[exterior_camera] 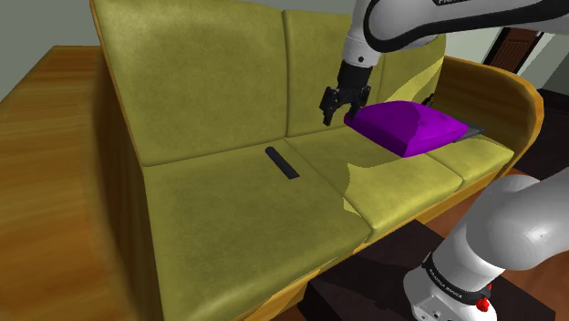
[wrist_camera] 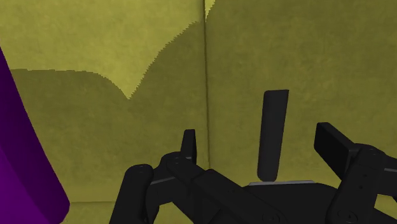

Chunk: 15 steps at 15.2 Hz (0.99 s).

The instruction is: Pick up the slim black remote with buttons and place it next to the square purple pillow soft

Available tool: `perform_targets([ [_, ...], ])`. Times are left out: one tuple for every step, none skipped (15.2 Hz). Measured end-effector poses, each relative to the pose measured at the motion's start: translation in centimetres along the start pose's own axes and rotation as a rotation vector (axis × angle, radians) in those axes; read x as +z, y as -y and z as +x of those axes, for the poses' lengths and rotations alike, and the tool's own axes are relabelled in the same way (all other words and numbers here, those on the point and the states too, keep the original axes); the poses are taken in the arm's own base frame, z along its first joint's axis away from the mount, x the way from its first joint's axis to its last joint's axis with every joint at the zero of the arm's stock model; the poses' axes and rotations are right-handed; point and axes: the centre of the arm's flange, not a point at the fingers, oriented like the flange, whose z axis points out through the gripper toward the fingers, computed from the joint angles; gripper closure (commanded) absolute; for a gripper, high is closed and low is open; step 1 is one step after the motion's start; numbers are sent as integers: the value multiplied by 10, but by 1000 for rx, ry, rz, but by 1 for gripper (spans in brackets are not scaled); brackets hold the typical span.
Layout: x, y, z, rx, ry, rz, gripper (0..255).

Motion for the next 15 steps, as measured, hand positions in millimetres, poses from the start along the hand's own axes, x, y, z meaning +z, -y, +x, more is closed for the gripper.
perform_targets([
  [12, 4, 6, 6, 5, 3, 0],
  [22, 9, 12, 12, 9, 6, 0],
  [33, 13, 21, 18, 13, 9, 0],
  [42, 19, 27, 24, 18, 13, 0],
  [51, 23, 35, 30, 22, 16, 0],
  [62, 27, 41, 36, 26, 19, 0],
  [71, 29, 45, 42, 31, 22, 0],
  [84, 33, 55, 48, 34, 25, 0],
  [95, 37, 65, 54, 39, 28, 0],
  [106, 44, 71, 60, 43, 31, 0],
  [115, 48, 79, 66, 47, 35, 0],
  [122, 50, 87, 72, 52, 38, 0],
  [134, 53, 97, 78, 55, 41, 0],
  [145, 58, 104, 85, 60, 44, 0],
  [155, 59, 110, 91, 65, 47, 0],
])
